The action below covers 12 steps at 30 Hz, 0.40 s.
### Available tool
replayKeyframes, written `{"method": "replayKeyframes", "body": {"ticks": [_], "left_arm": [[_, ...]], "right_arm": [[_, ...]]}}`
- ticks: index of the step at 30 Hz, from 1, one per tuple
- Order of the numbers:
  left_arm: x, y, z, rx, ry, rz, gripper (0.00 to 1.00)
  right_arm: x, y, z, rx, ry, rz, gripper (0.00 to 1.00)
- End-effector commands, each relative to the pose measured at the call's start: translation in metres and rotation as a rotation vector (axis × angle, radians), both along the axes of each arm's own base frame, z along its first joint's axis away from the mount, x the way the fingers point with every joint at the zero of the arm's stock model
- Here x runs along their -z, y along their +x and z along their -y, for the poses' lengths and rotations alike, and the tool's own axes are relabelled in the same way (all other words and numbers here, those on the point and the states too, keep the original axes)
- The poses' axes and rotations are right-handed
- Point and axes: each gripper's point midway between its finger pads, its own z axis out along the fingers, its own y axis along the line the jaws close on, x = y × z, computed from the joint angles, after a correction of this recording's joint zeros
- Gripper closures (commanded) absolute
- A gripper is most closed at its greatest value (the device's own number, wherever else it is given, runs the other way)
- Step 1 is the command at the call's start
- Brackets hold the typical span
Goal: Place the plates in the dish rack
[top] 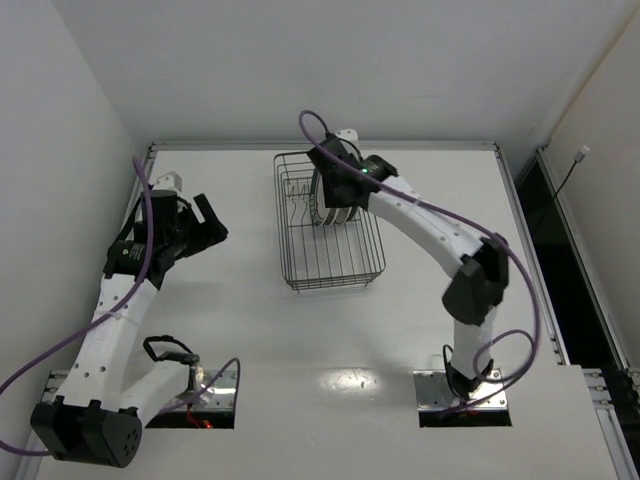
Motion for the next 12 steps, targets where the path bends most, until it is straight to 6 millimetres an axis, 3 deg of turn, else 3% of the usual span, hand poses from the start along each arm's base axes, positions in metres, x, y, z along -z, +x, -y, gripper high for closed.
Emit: {"method": "replayKeyframes", "body": {"ticks": [1,3,4,5,6,7,9,12], "left_arm": [[-0.016,0.003,-0.003,0.022,0.028,0.064,0.27],[-0.016,0.008,0.000,0.058,0.034,0.090,0.27],[-0.012,0.007,0.000,0.065,0.044,0.082,0.27],[-0.016,0.010,0.000,0.070,0.051,0.104,0.27],[-0.012,0.010,-0.001,0.075,0.058,0.108,0.27],[-0.010,0.011,-0.006,0.061,0.089,0.110,0.27],[-0.010,0.015,-0.012,0.038,0.114,0.140,0.27],[0.002,0.011,-0.020,0.023,0.155,0.130,0.27]], "right_arm": [[-0.086,-0.038,0.016,-0.078,0.137,0.112,0.58],[-0.098,-0.069,0.027,-0.129,0.198,0.101,0.51],[-0.082,-0.083,0.036,-0.136,0.182,0.065,0.35],[-0.102,-0.101,0.047,-0.152,0.229,0.103,0.30],[-0.104,-0.111,0.052,-0.165,0.251,0.113,0.27],[-0.085,-0.124,0.055,-0.184,0.271,0.082,0.23],[-0.085,-0.143,0.063,-0.205,0.331,0.107,0.22],[-0.081,-0.169,0.098,-0.141,0.295,0.115,0.19]]}}
